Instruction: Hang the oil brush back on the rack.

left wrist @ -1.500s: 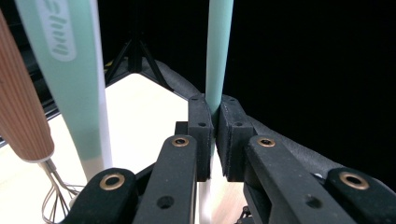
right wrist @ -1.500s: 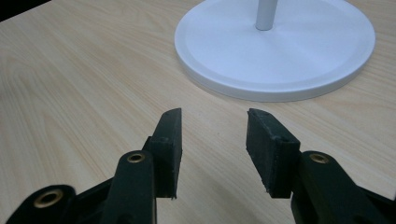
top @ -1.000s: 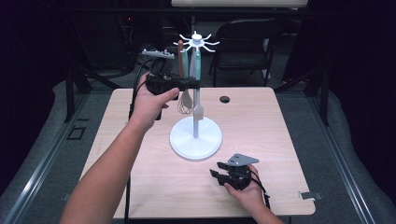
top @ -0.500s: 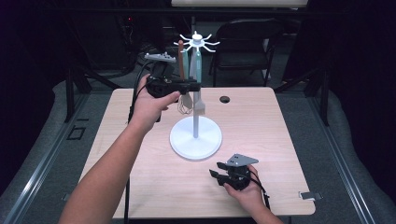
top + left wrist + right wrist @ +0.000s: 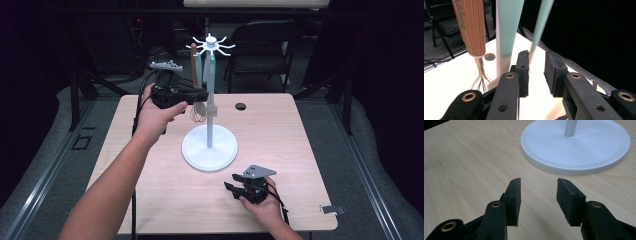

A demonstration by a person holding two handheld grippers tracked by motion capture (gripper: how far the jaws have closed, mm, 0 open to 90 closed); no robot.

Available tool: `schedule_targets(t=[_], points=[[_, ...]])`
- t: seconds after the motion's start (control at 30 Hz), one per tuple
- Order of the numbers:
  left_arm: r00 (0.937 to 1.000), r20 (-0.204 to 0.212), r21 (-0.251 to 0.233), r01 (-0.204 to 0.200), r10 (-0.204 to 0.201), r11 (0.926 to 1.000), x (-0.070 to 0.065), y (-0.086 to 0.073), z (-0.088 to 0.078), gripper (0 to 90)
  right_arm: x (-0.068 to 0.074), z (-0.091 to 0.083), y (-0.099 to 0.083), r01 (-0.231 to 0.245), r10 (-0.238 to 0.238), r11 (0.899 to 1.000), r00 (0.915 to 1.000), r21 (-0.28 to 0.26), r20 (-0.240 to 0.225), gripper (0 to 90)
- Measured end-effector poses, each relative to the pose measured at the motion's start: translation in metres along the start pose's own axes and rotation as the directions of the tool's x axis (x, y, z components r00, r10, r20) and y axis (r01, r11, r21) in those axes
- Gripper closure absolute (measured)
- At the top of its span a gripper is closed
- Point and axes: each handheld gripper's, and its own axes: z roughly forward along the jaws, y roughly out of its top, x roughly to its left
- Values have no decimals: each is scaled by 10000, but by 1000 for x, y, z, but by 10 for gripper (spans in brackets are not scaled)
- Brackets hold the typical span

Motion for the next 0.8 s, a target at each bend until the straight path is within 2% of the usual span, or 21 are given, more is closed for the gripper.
schedule_targets(t=[0.23, 0.43, 0.67, 0.8], points=[[9999, -100, 80, 41, -40, 10000, 0, -9, -6, 730, 0, 1, 0, 10, -10, 10000, 10000, 29, 19, 541], [9995, -272, 228, 154, -148, 9996, 1, -24, -11, 717, 0, 0, -1, -31, 31, 10000, 10000, 2, 13, 538], [9974, -636, 338, 372, -350, 9987, 8, -53, -12, 704, -1, 0, -1, -60, 60, 10000, 10000, -7, 63, 535], [9940, -1000, 459, 501, -454, 9977, 12, -72, -10, 700, -1, 0, -1, -60, 59, 10000, 9999, 27, 108, 533]])
